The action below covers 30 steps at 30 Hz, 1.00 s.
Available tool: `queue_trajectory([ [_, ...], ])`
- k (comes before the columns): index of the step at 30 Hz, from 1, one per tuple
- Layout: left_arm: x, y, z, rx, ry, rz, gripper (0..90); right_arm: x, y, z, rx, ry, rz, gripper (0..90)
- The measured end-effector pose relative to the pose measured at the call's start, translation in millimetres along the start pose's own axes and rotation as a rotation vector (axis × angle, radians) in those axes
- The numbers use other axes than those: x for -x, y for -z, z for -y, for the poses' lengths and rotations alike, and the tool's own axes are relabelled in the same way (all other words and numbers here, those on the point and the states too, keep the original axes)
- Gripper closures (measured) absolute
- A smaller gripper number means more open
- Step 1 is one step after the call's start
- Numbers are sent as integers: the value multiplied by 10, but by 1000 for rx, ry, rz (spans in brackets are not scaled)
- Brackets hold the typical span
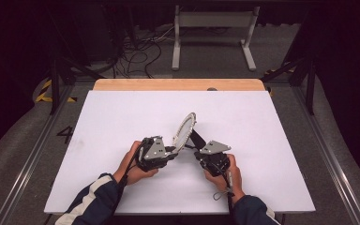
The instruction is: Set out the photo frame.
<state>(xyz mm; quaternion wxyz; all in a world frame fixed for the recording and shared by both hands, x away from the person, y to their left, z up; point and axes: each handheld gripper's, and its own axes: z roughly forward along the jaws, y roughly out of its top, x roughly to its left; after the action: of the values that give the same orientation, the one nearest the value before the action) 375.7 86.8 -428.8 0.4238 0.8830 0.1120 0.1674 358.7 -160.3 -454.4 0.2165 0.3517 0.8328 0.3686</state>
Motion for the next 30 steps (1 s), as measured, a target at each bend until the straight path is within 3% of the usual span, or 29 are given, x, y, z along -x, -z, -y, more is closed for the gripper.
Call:
queue_trajectory([
  [7, -85, -12, 64, -29, 31, 4, 728, 35, -6, 2, 1, -7, 10, 900],
  [17, -98, -49, 84, -62, 32, 3, 706, 100, -25, 11, 1, -20, 28, 900],
  [23, -130, 101, 117, -37, 54, -23, 691, 104, -3, 11, 22, -39, 10, 897],
  [28, -155, 180, 182, -34, 64, -46, 621, 28, 70, -24, 64, -55, -29, 811],
  [30, -154, 208, 209, -42, 63, -59, 596, -24, 85, -40, 76, -51, -39, 737],
])
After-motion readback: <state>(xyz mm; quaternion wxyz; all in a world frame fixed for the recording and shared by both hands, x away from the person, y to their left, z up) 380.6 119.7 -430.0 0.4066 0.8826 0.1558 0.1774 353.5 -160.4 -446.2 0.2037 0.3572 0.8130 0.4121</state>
